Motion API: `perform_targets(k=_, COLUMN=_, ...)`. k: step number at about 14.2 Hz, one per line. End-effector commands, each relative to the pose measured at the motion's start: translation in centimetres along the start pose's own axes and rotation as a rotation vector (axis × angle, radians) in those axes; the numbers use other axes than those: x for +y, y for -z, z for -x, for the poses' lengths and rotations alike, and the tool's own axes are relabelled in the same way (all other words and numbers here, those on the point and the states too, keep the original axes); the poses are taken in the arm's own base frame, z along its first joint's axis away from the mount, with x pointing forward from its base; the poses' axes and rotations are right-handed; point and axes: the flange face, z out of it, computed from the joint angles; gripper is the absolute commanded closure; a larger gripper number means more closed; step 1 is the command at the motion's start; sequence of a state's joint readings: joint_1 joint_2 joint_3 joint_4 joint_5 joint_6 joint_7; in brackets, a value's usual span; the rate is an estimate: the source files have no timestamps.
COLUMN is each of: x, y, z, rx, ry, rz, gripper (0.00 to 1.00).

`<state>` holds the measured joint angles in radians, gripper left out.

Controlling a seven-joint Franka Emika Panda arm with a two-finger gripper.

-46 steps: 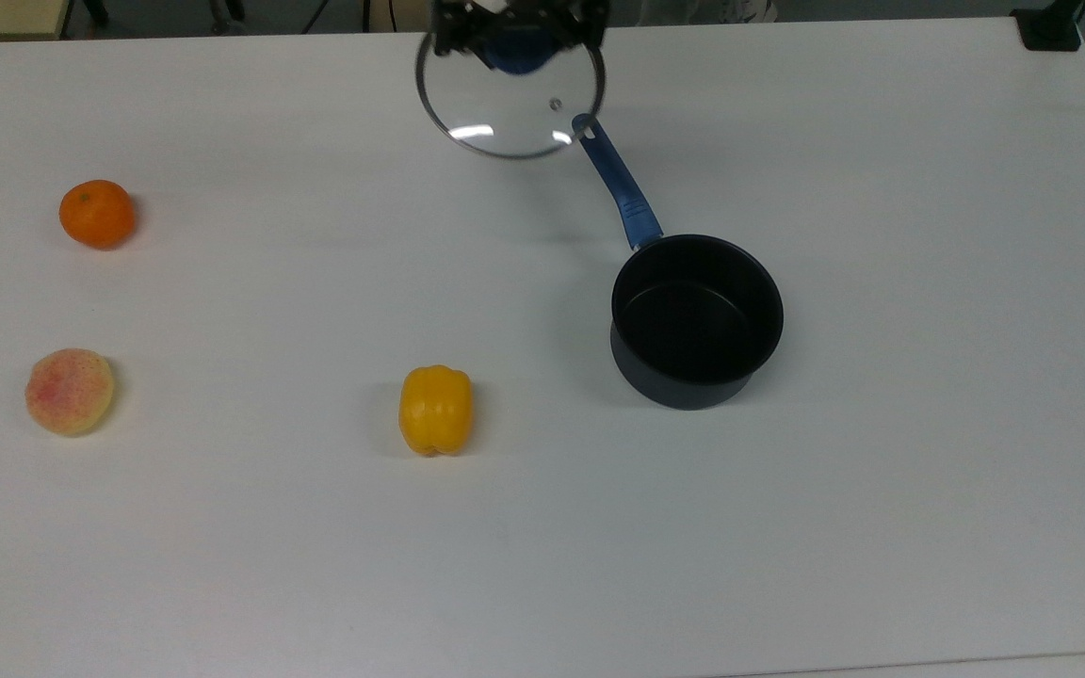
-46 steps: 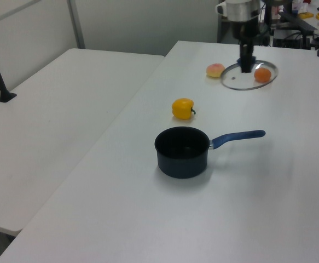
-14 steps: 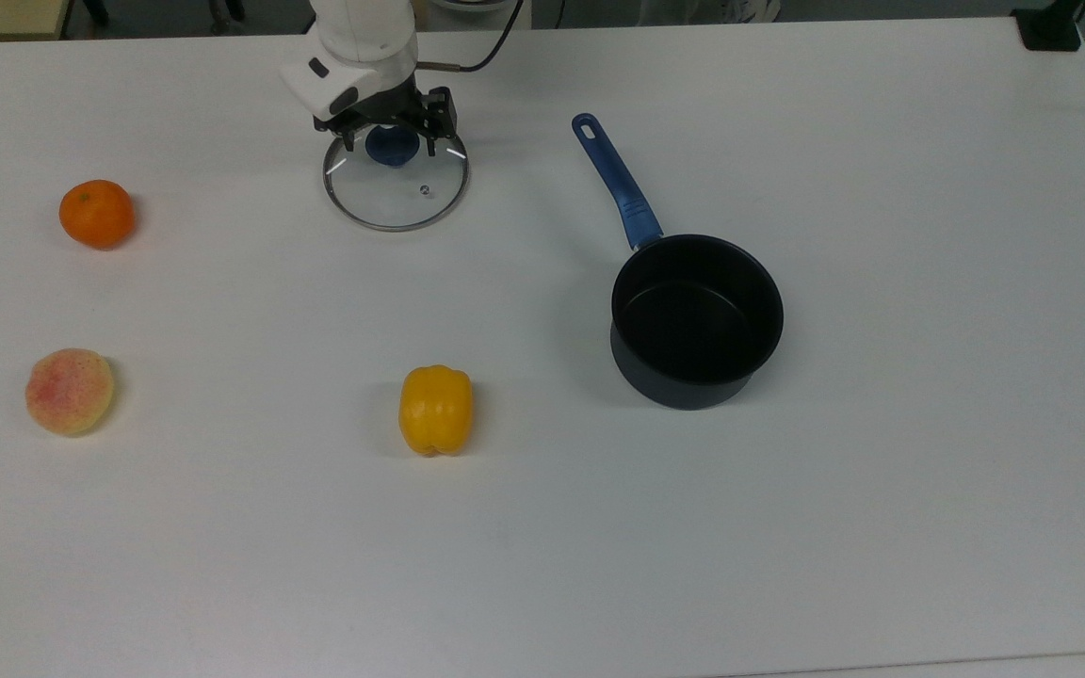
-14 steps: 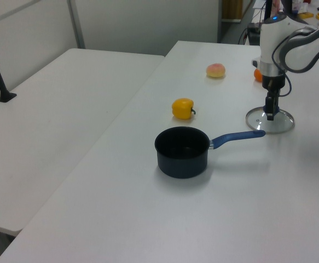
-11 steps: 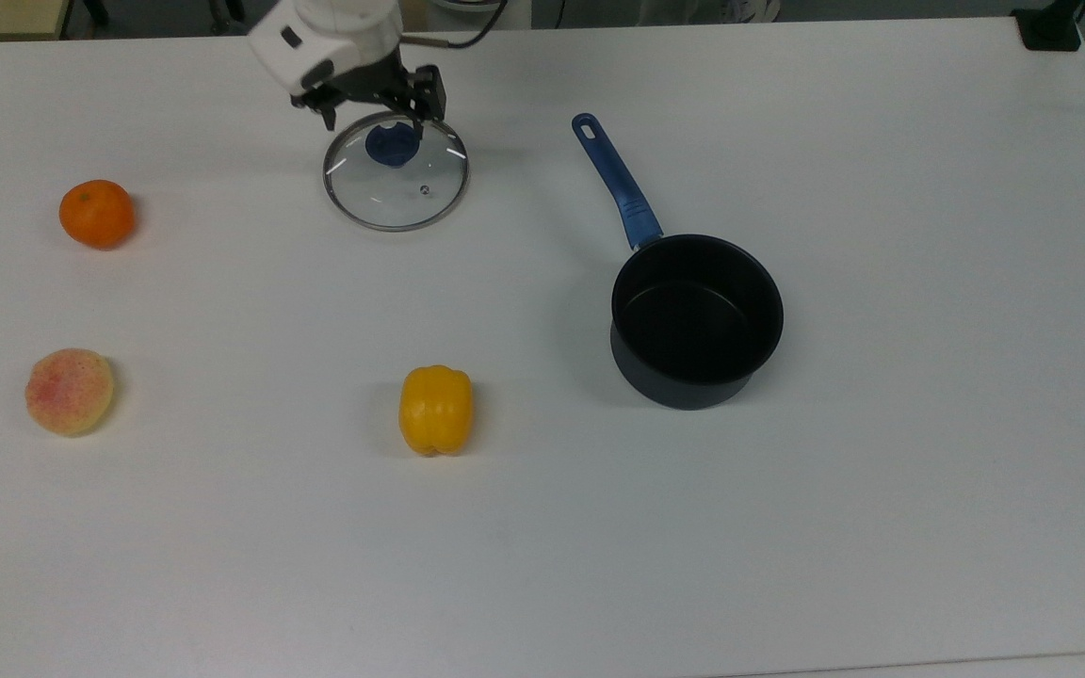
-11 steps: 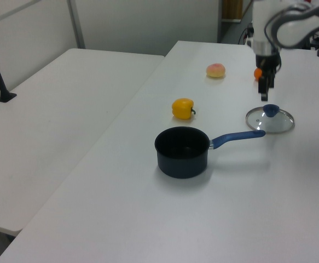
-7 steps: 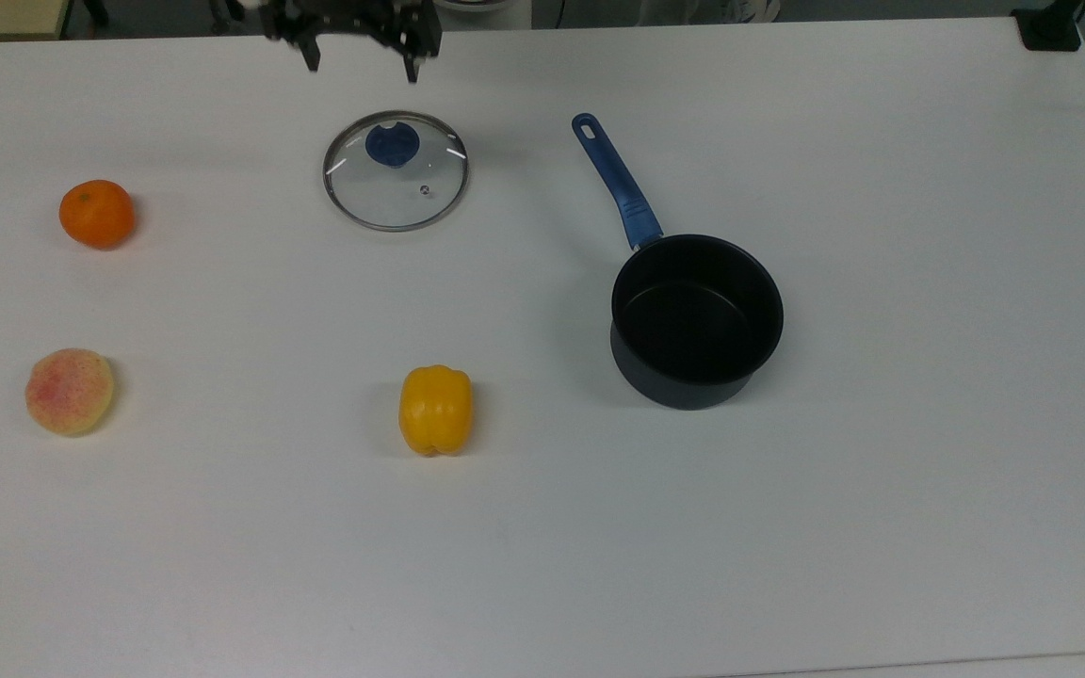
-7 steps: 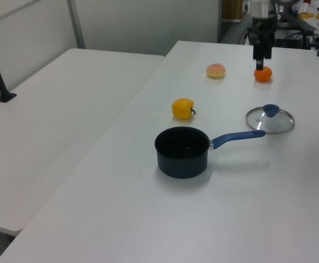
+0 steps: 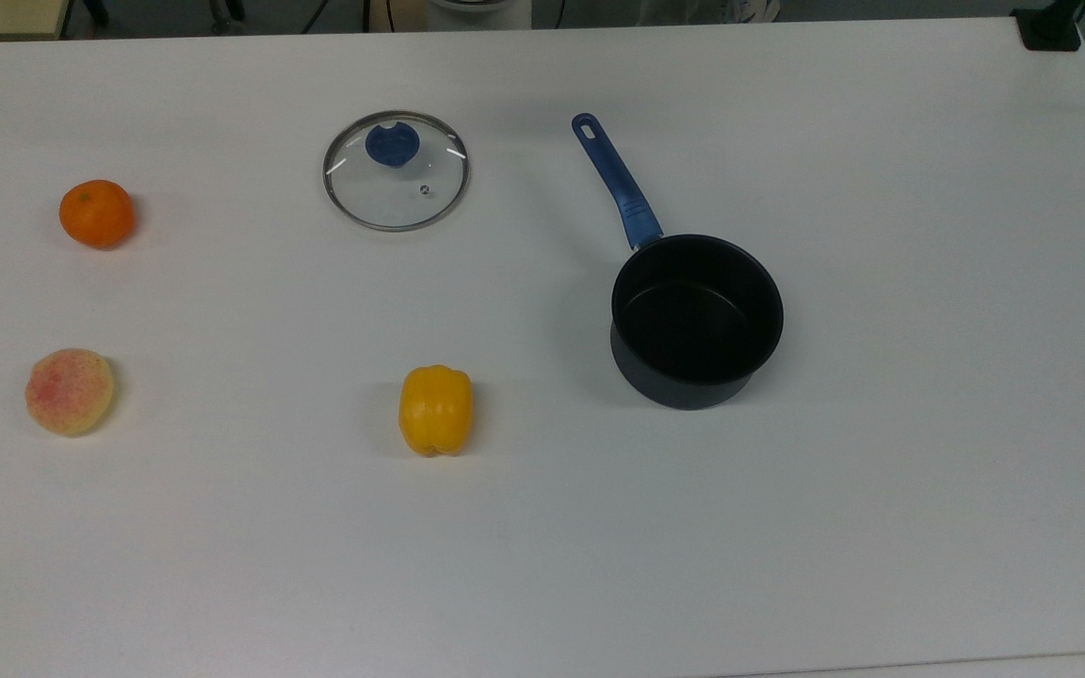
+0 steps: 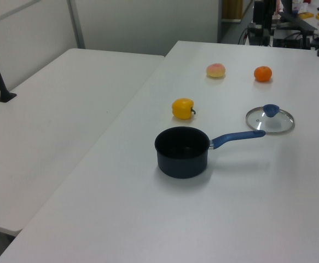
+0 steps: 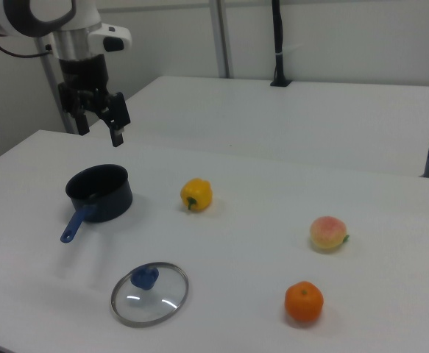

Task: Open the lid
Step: 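Open the gripper, release the lid knob and raise the gripper away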

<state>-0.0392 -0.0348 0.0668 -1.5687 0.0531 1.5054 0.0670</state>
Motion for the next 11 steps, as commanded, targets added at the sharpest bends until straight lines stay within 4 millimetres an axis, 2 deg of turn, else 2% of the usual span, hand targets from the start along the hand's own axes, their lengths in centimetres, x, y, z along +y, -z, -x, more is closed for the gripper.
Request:
perform_targets(k=1, x=-1.7, y=0.7, z=-1.1, rx=0.101, ry=0.019, rz=-0.022, gripper=0.0)
perform_targets(k=4, x=-1.9, y=-0.4, z=-2.6, rx=0.165, ry=0.196, rz=-0.063, gripper=0.0)
perform_targets(k=11, x=-1.6, y=-1.3, z=-2.3, rx=0.153, ry=0.219, rz=-0.071, gripper=0.0)
